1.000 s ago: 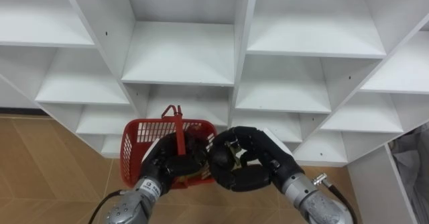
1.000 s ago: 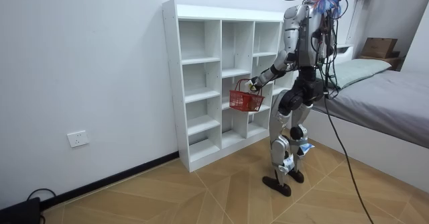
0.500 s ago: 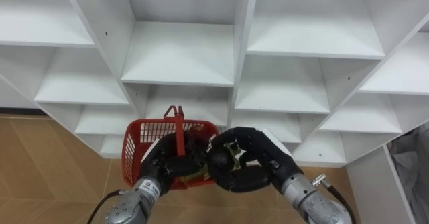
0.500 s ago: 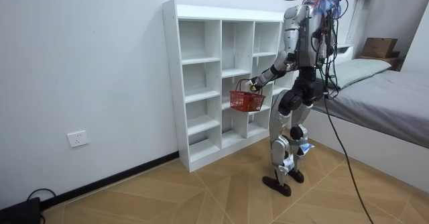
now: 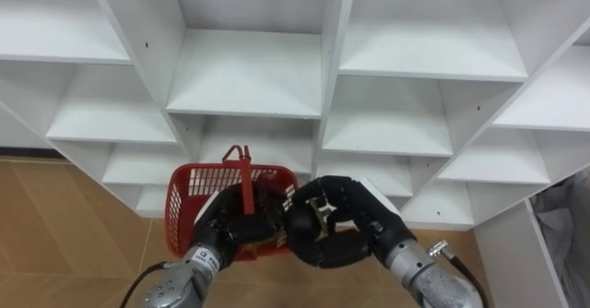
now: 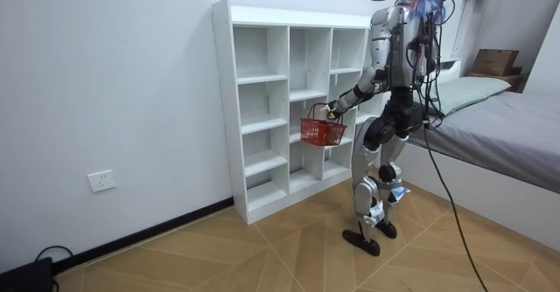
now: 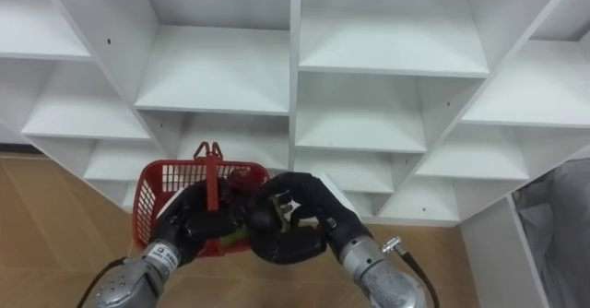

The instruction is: Collect fruits from the closet

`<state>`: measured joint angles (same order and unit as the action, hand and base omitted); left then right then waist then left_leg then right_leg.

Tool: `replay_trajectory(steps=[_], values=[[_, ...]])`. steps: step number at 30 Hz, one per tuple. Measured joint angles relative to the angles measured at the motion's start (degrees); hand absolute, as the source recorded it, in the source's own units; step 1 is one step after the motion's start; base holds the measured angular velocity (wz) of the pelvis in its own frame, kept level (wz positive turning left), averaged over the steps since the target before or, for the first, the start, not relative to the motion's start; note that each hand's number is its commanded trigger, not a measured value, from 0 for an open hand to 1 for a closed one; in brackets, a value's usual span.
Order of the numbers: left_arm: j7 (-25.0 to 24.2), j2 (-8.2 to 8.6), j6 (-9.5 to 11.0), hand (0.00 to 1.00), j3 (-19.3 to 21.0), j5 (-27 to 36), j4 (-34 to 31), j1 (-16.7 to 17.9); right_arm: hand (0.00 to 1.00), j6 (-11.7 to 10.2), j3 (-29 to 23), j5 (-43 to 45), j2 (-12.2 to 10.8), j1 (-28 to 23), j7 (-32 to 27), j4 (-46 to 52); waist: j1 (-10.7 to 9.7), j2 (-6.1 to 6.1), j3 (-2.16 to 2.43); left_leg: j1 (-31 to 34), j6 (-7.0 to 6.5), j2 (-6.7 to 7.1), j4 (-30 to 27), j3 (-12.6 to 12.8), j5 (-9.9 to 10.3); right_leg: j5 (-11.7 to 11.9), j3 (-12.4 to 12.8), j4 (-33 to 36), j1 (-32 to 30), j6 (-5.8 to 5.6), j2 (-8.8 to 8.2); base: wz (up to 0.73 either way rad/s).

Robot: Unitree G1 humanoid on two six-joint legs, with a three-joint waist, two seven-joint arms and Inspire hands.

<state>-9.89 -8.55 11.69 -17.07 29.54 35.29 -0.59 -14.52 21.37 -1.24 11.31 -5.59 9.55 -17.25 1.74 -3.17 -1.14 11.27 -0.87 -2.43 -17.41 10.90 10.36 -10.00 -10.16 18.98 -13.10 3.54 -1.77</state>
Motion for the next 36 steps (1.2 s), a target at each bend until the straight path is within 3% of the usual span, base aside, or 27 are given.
replay_trajectory(steps=[11, 36], values=[[0.0, -1.31, 0.0, 1.0, 0.06, 0.19, 0.0, 0.03, 0.0, 0.91, -0.06, 0.03, 0.28, 0.0, -0.1, 0.0, 0.0, 0.0, 0.0, 0.03, 0.01, -0.02, 0.01, 0.0, 0.01, 0.0, -0.01, -0.04, 0.0, 0.0, 0.02, 0.0], [-0.47, -0.96, -0.01, 1.0, -1.28, 0.1, -0.01, 0.21, 0.0, 1.48, 2.05, -0.24, -0.27, 0.07, 1.71, 0.01, 0.09, 0.57, 0.06, 0.0, 0.02, -0.06, 0.06, 0.0, 0.03, 0.08, -0.03, -0.15, 0.01, 0.04, 0.07, 0.0]])
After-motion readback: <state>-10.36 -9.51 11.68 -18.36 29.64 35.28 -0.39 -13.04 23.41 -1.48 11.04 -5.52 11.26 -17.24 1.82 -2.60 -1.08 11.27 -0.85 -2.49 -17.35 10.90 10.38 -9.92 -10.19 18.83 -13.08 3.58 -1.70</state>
